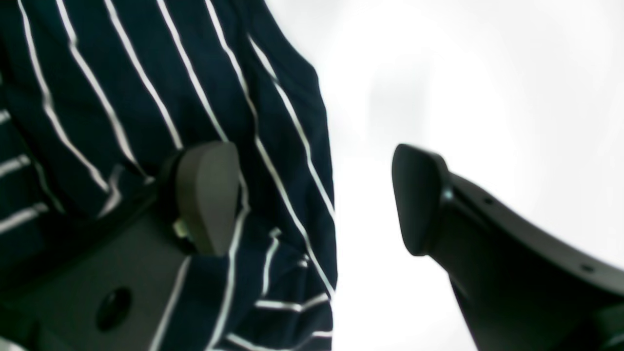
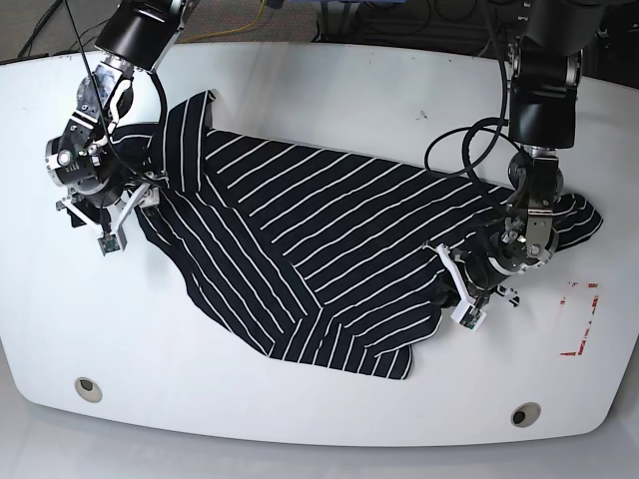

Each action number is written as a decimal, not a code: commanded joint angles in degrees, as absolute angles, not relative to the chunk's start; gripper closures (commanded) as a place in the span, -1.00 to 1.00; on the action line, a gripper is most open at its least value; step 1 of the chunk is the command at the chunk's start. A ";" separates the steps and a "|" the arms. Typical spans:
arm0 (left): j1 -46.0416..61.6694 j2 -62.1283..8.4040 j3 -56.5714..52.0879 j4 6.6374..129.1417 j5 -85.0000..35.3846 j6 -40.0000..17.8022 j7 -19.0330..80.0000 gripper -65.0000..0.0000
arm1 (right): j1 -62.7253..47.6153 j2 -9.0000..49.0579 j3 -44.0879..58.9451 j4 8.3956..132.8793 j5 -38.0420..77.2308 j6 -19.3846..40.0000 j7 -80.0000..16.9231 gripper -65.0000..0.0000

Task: Layout the t-shirt on the table in an organized manner, then fold the t-shirt properly
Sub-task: 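Lift the grasped edge with the left gripper and fold it over the shirt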

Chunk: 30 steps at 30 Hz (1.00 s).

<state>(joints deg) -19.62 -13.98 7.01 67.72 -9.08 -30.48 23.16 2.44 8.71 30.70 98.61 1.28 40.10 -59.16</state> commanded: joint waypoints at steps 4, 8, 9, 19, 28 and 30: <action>-18.68 -14.20 6.73 77.23 -10.07 -30.81 21.67 0.93 | 3.21 9.45 30.81 99.82 1.54 40.00 -58.24 -0.45; -14.81 -14.29 6.73 85.76 -10.07 -30.90 21.67 0.93 | 3.21 9.45 30.81 99.82 1.54 40.00 -58.24 -0.45; -13.58 -14.37 6.73 88.22 -10.07 -30.90 21.67 0.93 | 3.12 9.45 30.81 99.82 1.54 40.00 -58.24 -0.45; -3.03 -16.92 6.37 105.45 -10.07 -30.90 21.85 0.93 | 3.03 9.45 30.81 99.82 1.54 40.00 -58.24 -0.45; 5.49 -19.21 2.51 109.85 -10.07 -30.90 21.85 0.93 | 3.03 9.45 30.81 99.82 1.54 40.00 -58.24 -0.45; 6.64 -19.12 0.22 109.93 -10.07 -30.90 21.85 0.93 | 3.03 9.45 30.81 99.82 1.54 40.00 -58.24 -0.45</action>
<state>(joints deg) 6.85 -18.59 2.17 108.81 -9.54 -31.57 23.16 2.13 8.62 30.72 98.61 1.26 40.10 -59.18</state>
